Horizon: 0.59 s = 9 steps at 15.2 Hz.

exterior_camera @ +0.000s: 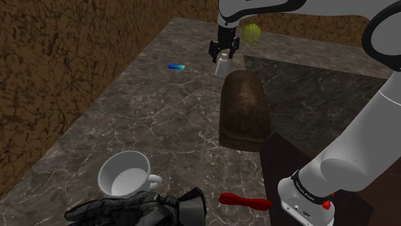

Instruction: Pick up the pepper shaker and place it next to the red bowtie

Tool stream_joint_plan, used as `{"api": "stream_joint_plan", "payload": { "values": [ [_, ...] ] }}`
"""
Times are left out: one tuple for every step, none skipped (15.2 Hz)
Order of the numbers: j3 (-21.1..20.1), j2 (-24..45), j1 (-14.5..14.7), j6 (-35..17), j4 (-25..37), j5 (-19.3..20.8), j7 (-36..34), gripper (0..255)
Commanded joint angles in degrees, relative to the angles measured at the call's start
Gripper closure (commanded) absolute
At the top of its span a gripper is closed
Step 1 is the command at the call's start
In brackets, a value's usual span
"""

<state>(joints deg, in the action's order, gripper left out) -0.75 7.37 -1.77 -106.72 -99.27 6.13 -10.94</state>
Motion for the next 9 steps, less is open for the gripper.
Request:
{"api": "stream_joint_plan", "payload": {
  "values": [
    [0.0,0.0,0.0,0.0,0.0,0.0,0.0,0],
    [0.0,0.0,0.0,0.0,0.0,0.0,0.0,0],
    [0.0,0.0,0.0,0.0,0.0,0.0,0.0,255],
    [0.0,0.0,0.0,0.0,0.0,0.0,0.0,255],
    [0.0,0.0,0.0,0.0,0.0,0.0,0.0,255],
    [0.0,0.0,0.0,0.0,0.0,0.0,0.0,255],
    [0.0,0.0,0.0,0.0,0.0,0.0,0.0,255],
    [0.0,0.0,0.0,0.0,0.0,0.0,0.0,255],
    [0.0,0.0,0.0,0.0,0.0,0.0,0.0,255]
  ]
}}
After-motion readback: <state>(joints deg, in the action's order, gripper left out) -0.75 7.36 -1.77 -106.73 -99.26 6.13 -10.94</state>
